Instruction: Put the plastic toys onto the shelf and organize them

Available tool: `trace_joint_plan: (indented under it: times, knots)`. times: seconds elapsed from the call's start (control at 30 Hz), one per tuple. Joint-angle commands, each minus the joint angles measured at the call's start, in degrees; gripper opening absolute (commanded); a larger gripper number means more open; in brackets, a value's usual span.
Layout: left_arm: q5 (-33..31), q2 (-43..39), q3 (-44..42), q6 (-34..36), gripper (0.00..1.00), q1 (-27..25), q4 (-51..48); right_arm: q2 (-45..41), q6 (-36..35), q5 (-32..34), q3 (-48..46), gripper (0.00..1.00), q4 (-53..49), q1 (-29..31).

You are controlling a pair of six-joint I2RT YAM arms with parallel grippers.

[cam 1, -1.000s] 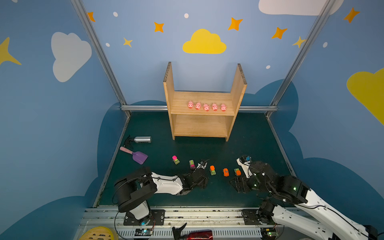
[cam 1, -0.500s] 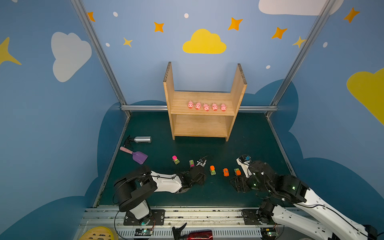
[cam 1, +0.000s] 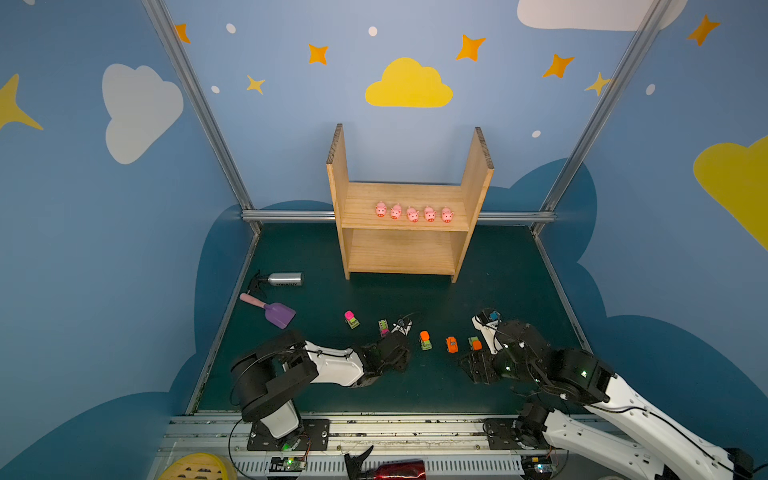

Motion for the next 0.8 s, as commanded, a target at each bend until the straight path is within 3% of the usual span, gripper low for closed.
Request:
trace_joint_plan:
  times: [0.0,0.3,0.5,0.77]
  knots:
    - [0.72,0.83,-0.71,-0.14,0.42,0.25,-1.05,-0.30,0.59,-0.56,-0.05,0.81,-0.55,-0.23]
    - [0.45,-0.66,-2.49,-1.39,0.44,0.10,-1.09,-0.58,0.59,-0.56,-0.13,0.81,-0.72,-0.28]
    - [0.54,-0.76,-2.15,-1.23,0.31,0.05,-2.10,-1.04,0.90,-1.21,-0.21,0.81,-0.65,-0.32]
    - [-0.93,-3.87,-1.07,-1.48,0.26,-0.82,-7.41,-2.29,1.21,-1.35,-0.43,0.81,-0.58,-0.28]
